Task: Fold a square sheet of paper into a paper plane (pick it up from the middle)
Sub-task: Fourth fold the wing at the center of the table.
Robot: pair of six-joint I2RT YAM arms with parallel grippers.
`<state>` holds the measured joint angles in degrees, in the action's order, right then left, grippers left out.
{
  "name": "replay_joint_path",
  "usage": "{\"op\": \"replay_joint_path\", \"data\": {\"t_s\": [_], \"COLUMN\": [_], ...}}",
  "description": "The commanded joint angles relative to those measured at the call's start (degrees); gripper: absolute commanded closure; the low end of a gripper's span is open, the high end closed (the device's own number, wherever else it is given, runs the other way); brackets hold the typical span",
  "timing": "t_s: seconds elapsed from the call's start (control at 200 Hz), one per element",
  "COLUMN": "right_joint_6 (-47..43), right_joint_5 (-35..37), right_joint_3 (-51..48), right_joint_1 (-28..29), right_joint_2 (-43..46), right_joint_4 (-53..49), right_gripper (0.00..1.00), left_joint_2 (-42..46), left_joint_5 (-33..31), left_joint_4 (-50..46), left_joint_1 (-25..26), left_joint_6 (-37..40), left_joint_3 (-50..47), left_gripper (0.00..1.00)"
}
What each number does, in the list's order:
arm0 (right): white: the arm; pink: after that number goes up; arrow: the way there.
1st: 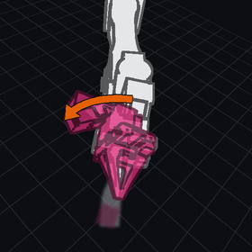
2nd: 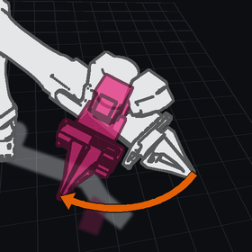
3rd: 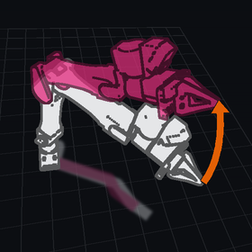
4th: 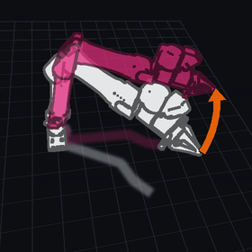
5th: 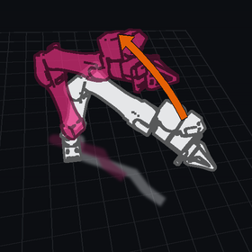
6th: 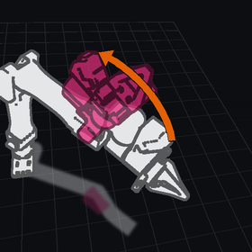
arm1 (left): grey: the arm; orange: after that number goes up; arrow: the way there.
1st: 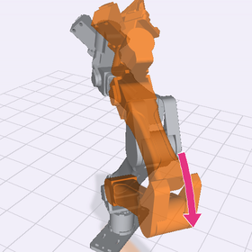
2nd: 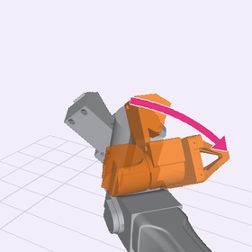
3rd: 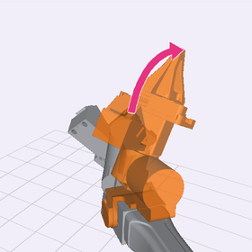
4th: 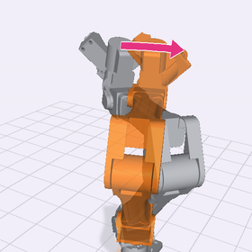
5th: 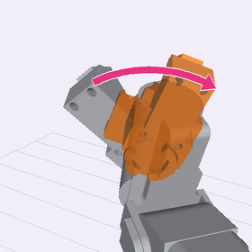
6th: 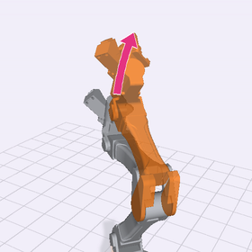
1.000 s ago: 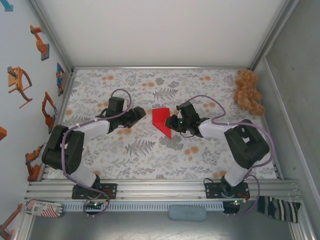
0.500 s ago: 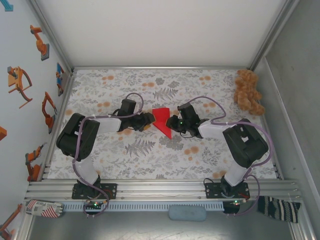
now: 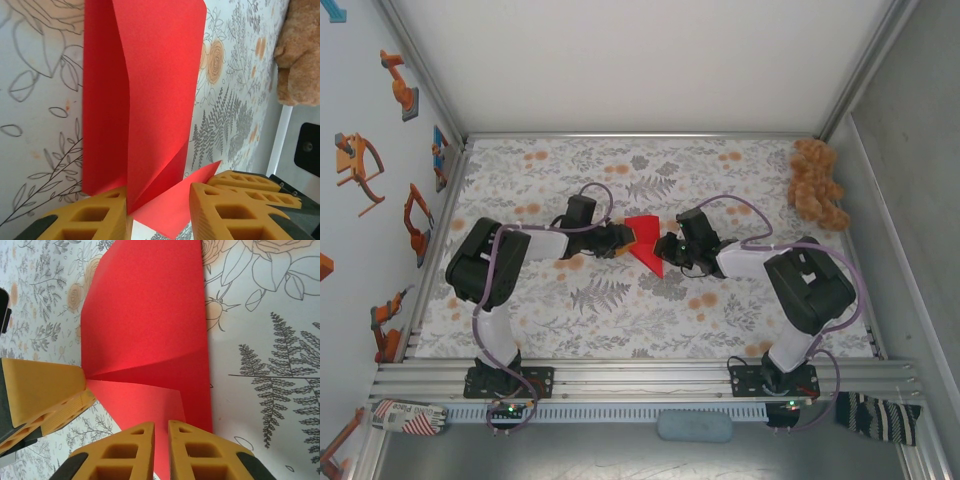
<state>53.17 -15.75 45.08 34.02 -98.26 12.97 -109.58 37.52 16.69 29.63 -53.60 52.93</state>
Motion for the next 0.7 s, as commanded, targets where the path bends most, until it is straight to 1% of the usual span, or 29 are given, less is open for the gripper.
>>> {"op": "replay_joint_path", "data": {"t_s": [0.0,0.09,0.27,0.496,0.691], "right_joint_6": [0.2,0.0,0.2,-0.1,-1.1], "right_joint_5": [1.7,2.2,2.6,2.4,3.1], "right_joint_3": [2.0,2.8,3.5,4.8,4.7], "right_joint_1": [0.4,0.4,0.4,0.4,0.4], "right_joint_2": [-1.0,-1.5,-2.9,-4.2,-3.4], "right_joint_4": [-1.7,-3.2,-3.8,-4.4,-5.5], "right_gripper": [0.88,0.92,0.95,0.95,0.95], "left_joint_2": [-1.5,-1.8,-3.4,-4.0,-4.2], "left_joint_5": [4.4,4.7,6.6,7.8,8.2], "left_joint_4": [4.5,5.1,6.8,6.6,5.8], "left_joint_1": [0.1,0.0,-0.1,-0.9,-1.1], "left_joint_6": [1.2,2.0,2.7,2.7,3.9], "left_joint_3": [0.8,0.8,0.8,1.9,2.5], "left_gripper": [0.65,0.65,0.65,0.72,0.77]}}
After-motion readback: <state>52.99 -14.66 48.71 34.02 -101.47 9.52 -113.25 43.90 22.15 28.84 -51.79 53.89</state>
